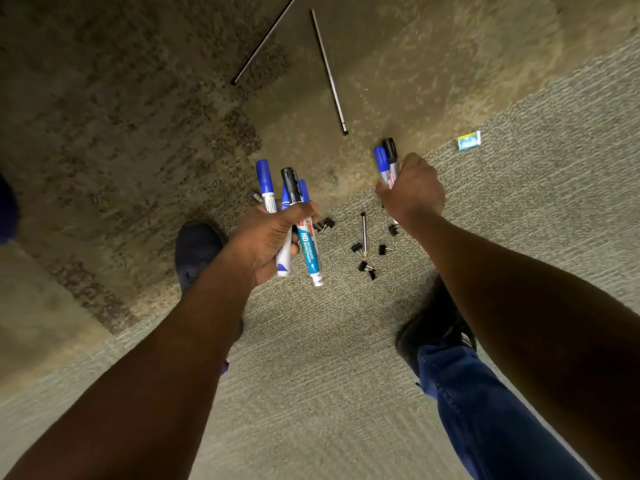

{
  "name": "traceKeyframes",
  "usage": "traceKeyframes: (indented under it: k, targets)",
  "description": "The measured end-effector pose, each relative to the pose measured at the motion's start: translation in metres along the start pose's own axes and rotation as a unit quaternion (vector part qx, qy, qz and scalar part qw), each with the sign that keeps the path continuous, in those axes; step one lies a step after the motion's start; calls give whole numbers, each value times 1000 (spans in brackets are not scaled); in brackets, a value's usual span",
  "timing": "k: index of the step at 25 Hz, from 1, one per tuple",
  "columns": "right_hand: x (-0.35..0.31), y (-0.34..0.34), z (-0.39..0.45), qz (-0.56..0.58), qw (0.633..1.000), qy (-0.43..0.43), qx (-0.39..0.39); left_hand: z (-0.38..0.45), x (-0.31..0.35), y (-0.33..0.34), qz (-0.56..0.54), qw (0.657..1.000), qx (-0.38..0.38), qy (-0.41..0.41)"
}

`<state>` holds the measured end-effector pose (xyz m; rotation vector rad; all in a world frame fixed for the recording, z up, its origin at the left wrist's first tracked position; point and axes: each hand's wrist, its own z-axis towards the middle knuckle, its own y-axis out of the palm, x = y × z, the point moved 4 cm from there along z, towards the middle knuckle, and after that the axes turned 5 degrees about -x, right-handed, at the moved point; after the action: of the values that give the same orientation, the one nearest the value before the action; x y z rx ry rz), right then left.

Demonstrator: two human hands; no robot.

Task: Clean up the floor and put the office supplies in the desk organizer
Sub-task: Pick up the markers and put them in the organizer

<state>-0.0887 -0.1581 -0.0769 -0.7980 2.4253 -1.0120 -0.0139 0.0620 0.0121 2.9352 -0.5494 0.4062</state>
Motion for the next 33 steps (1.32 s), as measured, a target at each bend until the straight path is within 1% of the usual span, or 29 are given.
traceKeyframes:
  k: [2,5,8,9,11,14,15,19,20,23,25,30,33]
  targets:
    - [-1,3,1,-11,999,-31,-13,-2,2,4,-6,1000,7,4]
    - [-5,-15,-13,114,992,-34,-48,-18,18,11,-4,1000,6,13]
    - [-15,-57,-59,232,964,-49,-117,-62,44,25,-7,999,-16,33]
    - [-18,-78,-80,293,944,-40,-143,-82,53,30,-10,999,-27,39]
    - [-28,-127,-131,418,891,-24,-173,-134,73,42,-23,997,-50,49]
    - [-58,-203,-208,533,820,-41,-204,-216,98,58,-49,994,-62,72]
    - [-70,-231,-236,552,803,-49,-219,-249,107,65,-57,993,-62,81]
    - [-103,-326,-331,548,797,-92,-236,-373,137,90,-75,987,-40,135]
    - [-107,-352,-355,558,786,-97,-248,-405,144,93,-81,985,-31,147]
    - [-123,-418,-411,599,734,-109,-302,-486,158,91,-106,977,-5,183]
    - [-141,-452,-444,597,717,-135,-335,-530,166,80,-123,971,19,202]
    - [-216,-497,-518,503,736,-239,-385,-614,179,28,-218,942,44,250]
    - [-273,-506,-557,460,750,-269,-393,-655,187,-23,-277,922,30,269]
